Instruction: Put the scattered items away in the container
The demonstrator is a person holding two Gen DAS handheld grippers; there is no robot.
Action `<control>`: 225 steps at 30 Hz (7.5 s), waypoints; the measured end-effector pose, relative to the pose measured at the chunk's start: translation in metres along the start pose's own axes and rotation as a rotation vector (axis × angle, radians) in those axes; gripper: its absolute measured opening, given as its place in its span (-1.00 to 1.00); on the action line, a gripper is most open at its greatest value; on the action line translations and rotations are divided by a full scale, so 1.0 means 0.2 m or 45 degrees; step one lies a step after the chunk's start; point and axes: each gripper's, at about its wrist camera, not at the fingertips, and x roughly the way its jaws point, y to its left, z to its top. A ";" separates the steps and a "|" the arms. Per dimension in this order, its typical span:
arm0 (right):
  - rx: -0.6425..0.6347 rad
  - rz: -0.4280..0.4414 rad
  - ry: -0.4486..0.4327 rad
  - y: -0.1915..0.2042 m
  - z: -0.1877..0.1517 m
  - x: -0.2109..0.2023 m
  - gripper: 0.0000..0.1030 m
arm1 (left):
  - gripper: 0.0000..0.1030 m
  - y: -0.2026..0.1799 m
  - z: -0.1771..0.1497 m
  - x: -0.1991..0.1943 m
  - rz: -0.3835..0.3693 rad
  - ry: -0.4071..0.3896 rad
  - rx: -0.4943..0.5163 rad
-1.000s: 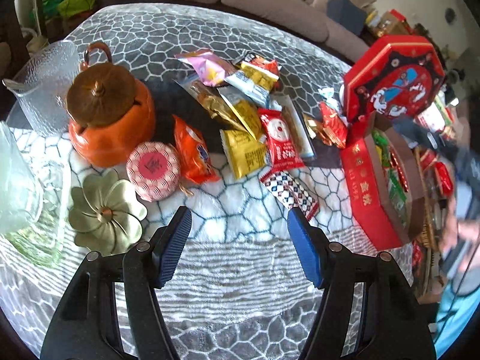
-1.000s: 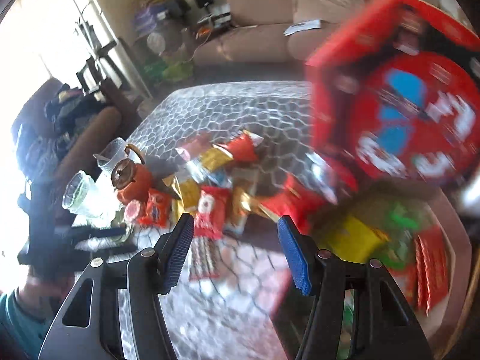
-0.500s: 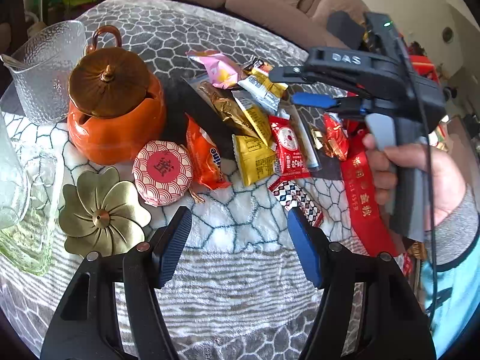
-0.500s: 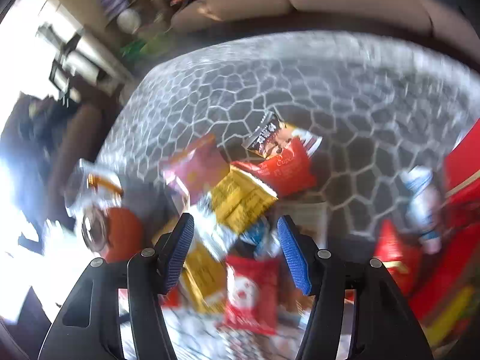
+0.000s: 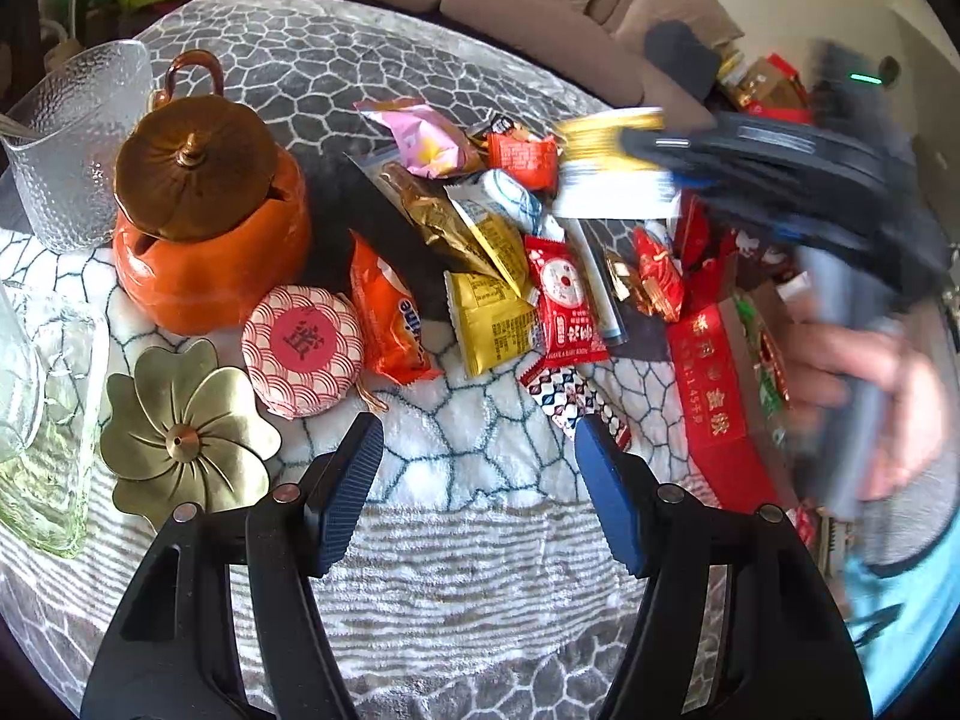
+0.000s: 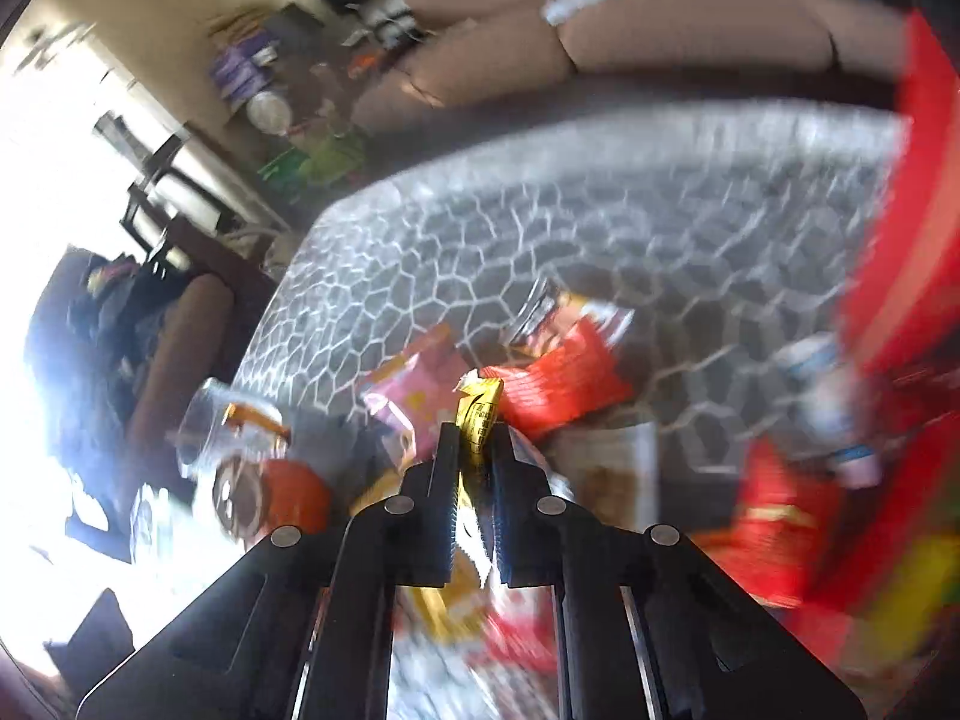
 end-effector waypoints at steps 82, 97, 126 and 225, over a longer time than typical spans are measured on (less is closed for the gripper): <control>0.576 0.733 -0.006 -0.67 -0.53 -1.04 0.48 | -0.73 -1.49 -0.80 0.06 0.751 -0.960 2.060; 0.697 0.746 -0.099 -0.78 -0.68 -1.06 -0.69 | -0.60 -1.49 -0.93 0.28 0.991 -1.114 2.390; 0.410 -0.104 0.072 -1.16 -0.71 -0.98 -0.49 | -0.51 -0.93 -0.16 -0.01 0.455 -0.293 0.824; -0.639 -0.264 0.164 0.00 -1.10 -0.22 0.02 | 0.05 -0.28 0.10 0.09 0.051 0.020 0.248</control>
